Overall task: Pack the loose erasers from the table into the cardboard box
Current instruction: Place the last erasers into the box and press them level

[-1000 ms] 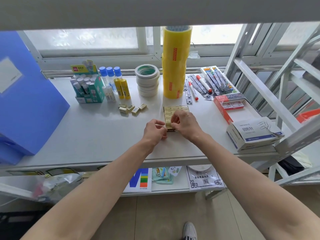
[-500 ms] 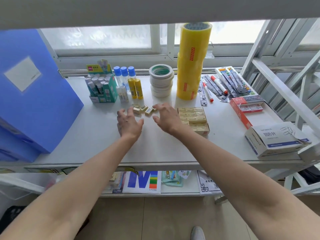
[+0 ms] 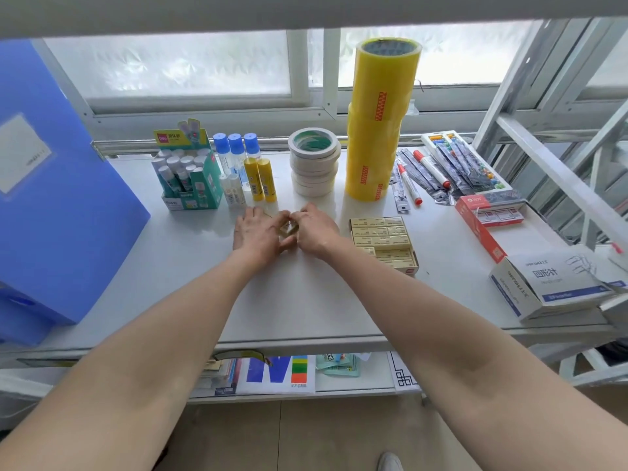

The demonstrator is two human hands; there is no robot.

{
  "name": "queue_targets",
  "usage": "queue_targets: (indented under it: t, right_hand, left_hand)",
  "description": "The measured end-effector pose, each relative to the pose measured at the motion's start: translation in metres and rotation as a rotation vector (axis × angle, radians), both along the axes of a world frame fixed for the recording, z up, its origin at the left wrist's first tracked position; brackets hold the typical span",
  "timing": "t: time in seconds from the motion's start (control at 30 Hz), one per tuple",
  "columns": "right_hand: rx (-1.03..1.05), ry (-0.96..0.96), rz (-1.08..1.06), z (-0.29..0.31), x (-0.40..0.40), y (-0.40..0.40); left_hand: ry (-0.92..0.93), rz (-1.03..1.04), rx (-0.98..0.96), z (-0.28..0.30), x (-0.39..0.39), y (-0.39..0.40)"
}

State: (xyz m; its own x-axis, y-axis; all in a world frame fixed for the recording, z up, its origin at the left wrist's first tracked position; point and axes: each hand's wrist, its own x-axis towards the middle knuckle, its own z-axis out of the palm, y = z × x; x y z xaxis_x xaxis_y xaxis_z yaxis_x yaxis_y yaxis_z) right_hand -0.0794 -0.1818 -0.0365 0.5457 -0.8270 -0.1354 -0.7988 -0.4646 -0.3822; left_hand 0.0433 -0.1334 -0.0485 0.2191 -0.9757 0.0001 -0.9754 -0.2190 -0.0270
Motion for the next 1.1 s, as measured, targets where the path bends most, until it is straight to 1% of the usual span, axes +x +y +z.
queue_targets:
  t: [0.1, 0.23, 0.33, 0.53, 0.63, 0.7, 0.77, 0.83, 0.9, 0.93, 1.0, 1.03, 1.07, 1.1]
  right_hand:
    - [0.000, -0.075, 0.002, -0.004, -0.003, 0.006]
    - [0.015, -0.167, -0.039, -0.009, -0.011, 0.020]
    - [0.008, -0.191, -0.052, -0.009, -0.016, 0.028]
    - [0.002, -0.177, -0.049, -0.006, -0.029, 0.041]
    - [0.030, -0.216, -0.056, -0.008, -0.036, 0.045]
    - [0.051, -0.282, -0.087, -0.008, -0.040, 0.047]
    - [0.118, -0.426, -0.154, -0.008, -0.044, 0.051]
    - [0.233, -0.583, -0.241, -0.008, -0.047, 0.056]
    - [0.293, -0.665, -0.286, -0.009, -0.050, 0.061]
    - [0.330, -0.710, -0.302, -0.010, -0.050, 0.063]
    - [0.449, -0.859, -0.355, -0.007, -0.052, 0.067]
    - [0.522, -0.950, -0.386, -0.004, -0.053, 0.069]
    - [0.598, -1.040, -0.415, -0.002, -0.056, 0.071]
    - [0.677, -1.124, -0.437, 0.002, -0.058, 0.072]
  left_hand:
    - [0.088, -0.021, -0.120, -0.008, -0.004, 0.006]
    - [0.154, -0.012, -0.190, -0.013, -0.011, 0.015]
    - [0.140, -0.041, -0.194, -0.012, -0.015, 0.021]
    - [0.091, -0.062, -0.160, -0.006, -0.018, 0.030]
    - [0.101, -0.151, -0.201, -0.004, -0.020, 0.038]
    - [0.158, -0.223, -0.256, -0.006, -0.022, 0.044]
    - [0.223, -0.232, -0.320, -0.009, -0.023, 0.050]
    - [0.221, -0.256, -0.341, -0.011, -0.026, 0.055]
    - [0.200, -0.258, -0.335, -0.012, -0.027, 0.057]
    - [0.219, -0.222, -0.342, -0.012, -0.028, 0.057]
    - [0.362, -0.073, -0.420, -0.008, -0.031, 0.057]
    - [0.490, 0.040, -0.479, -0.004, -0.034, 0.057]
    - [0.683, 0.178, -0.524, 0.001, -0.037, 0.057]
    - [0.960, 0.320, -0.553, 0.007, -0.041, 0.058]
